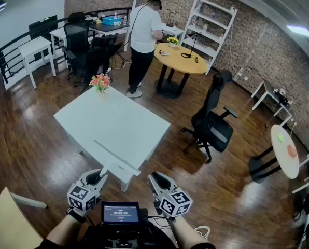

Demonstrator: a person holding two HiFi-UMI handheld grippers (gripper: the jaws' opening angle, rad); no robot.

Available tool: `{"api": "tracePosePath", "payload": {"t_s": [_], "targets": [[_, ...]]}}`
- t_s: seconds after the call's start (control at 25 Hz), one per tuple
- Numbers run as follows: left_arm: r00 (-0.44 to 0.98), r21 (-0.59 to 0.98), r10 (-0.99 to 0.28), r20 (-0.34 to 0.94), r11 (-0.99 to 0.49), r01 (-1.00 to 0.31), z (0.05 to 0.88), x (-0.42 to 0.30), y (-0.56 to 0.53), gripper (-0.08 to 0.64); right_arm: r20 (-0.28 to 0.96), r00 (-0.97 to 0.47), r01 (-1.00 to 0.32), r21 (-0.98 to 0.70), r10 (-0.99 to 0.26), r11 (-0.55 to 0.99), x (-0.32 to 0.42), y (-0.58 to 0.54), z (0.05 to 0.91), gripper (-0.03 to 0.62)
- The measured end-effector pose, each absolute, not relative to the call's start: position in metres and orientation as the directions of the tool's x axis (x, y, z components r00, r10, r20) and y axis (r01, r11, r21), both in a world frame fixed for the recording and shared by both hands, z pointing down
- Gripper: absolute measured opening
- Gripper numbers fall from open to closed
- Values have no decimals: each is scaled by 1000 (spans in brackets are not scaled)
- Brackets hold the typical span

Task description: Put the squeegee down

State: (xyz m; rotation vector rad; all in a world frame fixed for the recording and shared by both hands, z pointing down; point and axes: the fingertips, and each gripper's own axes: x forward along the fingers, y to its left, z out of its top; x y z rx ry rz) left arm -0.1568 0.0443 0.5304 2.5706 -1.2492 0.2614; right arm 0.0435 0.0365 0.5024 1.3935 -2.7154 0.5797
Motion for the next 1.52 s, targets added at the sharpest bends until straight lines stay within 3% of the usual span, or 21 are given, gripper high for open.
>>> {"api": "tracePosePath", "payload": {"t_s": [0.92, 1.52], "targets": [[569, 199, -777, 268, -533, -822, 529, -89, 7, 87, 189, -661, -745, -275, -726, 607, 116, 6, 506, 98], [552, 179, -778, 299, -523, -833, 546, -88, -53, 87, 206, -666, -742, -285, -717, 607, 123, -19, 521, 101]]}}
